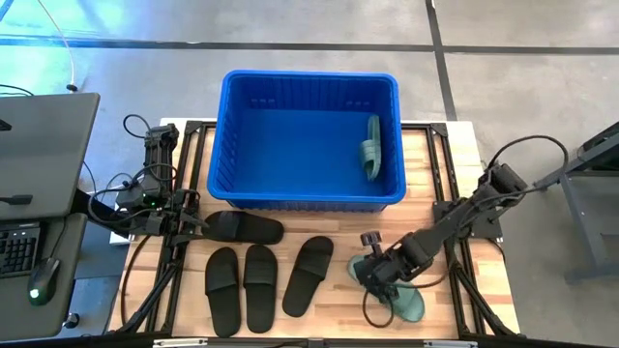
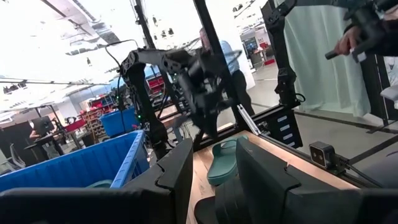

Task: Pick and place slides into bin
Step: Put the green slide into the blue bin

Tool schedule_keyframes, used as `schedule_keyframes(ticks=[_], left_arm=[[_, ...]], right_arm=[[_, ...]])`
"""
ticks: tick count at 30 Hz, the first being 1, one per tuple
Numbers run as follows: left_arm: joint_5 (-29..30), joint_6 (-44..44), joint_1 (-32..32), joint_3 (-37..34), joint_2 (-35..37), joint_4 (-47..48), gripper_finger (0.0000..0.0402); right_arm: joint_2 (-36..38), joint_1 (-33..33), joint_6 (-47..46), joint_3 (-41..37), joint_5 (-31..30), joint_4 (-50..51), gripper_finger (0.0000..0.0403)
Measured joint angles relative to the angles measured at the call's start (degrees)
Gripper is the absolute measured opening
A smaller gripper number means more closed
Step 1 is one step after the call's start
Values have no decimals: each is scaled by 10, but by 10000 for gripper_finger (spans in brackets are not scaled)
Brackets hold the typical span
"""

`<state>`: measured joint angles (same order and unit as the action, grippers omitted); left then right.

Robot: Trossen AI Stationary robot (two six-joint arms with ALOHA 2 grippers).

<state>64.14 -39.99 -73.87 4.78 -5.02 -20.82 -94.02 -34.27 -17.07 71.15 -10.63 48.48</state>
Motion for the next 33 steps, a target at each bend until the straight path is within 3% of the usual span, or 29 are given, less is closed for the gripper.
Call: schedule_keyframes(ticks=[6,14,20,26,33], left_arm=[[0,0,0,0,0,0,115],[47,-1,0,0,0,0,115],[50,-2,0,0,0,0,115],[49,-2,0,0,0,0,115],[49,-2,0,0,0,0,115]], right_arm=[[0,33,-5,-52,18,-45,48],[0,74,104,-65,18,-114,138],[-18,88,144,-65,27,-125,187],[-77,88,185,-65,50,-134,205],[-116,91,226,-62,53,-139,195]])
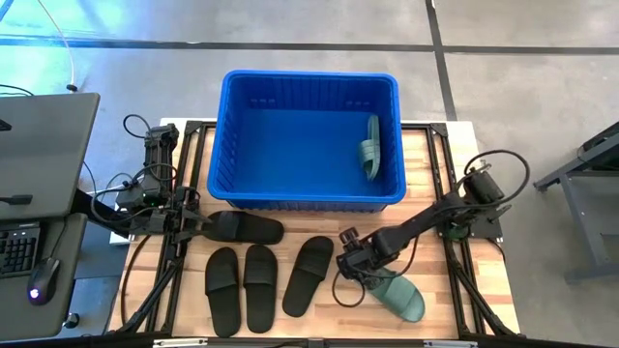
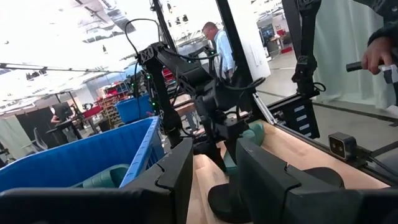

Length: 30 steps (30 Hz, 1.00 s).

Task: Pick and place slides into bin
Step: Put the green slide into the blue bin

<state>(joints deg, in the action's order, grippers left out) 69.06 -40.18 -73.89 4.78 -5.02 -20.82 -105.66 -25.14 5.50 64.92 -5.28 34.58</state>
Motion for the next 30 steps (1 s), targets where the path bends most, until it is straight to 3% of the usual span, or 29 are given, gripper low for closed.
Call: schedule_keyframes(ticks=[5,10,13,22,27,30], left_arm=[[0,0,0,0,0,0,115],[0,0,0,0,0,0,115],[0,0,0,0,0,0,115],[0,0,0,0,0,0,115],[0,0,0,0,0,0,115],[0,1,0,0,0,0,115]], right_arm=[[-9,11,21,0,56,-4,154],[-9,29,6,-1,103,-9,70],[-10,36,-29,0,94,-9,17],[-16,25,-100,85,77,41,5],[-16,2,-103,168,64,118,2],[-15,-12,-128,226,20,191,1]])
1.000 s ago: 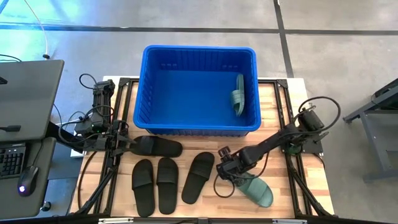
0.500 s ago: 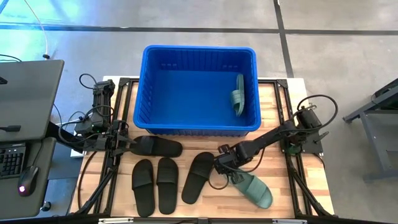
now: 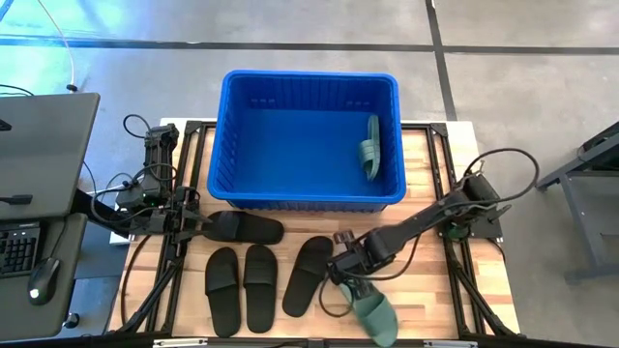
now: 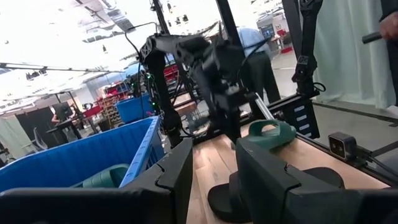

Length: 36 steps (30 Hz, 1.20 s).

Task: Pick and place slides into bin
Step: Put the green slide into the blue bin

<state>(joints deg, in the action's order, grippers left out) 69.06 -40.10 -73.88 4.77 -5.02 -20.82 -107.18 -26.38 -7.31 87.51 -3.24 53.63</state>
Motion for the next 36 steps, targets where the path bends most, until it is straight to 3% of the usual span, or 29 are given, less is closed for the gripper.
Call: schedule_keyframes(ticks=[10,20,26,33,36], left_arm=[[0,2,0,0,0,0,115],[0,12,0,0,0,0,115],[0,12,0,0,0,0,115],[0,12,0,0,0,0,115],[0,12,0,0,0,0,115]], right_arm=[[1,-47,-18,174,-170,169,0],[2,-95,46,314,-330,226,0],[2,-112,98,381,-500,267,0],[3,-102,218,430,-773,268,0],[3,-80,247,453,-810,276,0]])
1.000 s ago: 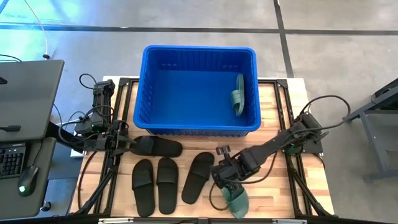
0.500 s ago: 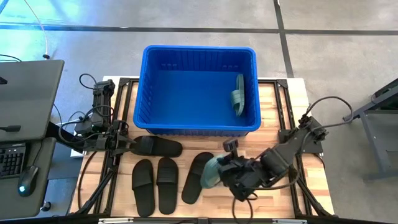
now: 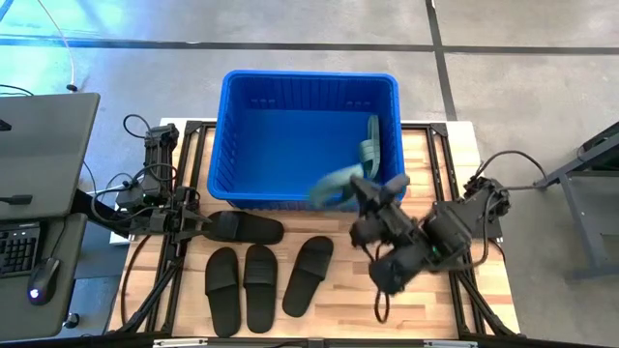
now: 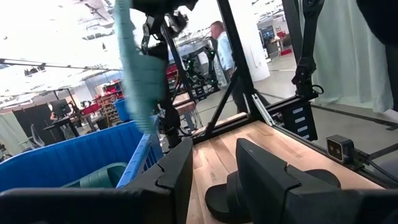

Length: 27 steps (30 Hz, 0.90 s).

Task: Pick and place slides into bin
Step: Put the green slide into the blue bin, then put the black slide into the blue bin

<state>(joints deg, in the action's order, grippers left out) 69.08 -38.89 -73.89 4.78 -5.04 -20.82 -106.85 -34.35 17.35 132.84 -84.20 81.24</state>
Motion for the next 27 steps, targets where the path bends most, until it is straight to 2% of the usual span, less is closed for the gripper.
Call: schedule_keyframes(ticks=[3,7,12,17,21,25,27], left_arm=[[0,0,0,0,0,0,115],[1,0,0,0,0,0,115],[9,1,0,0,0,0,115],[10,1,0,0,0,0,115],[10,1,0,0,0,0,115],[10,0,0,0,0,0,115],[10,0,0,0,0,0,115]], right_arm=[[0,40,-8,22,10,21,0],[15,117,-37,8,28,49,0],[23,248,-96,5,131,89,1],[19,369,-53,5,210,56,1],[13,449,-3,5,309,5,1],[5,515,8,5,468,-31,1],[-8,540,0,5,515,-27,1]])
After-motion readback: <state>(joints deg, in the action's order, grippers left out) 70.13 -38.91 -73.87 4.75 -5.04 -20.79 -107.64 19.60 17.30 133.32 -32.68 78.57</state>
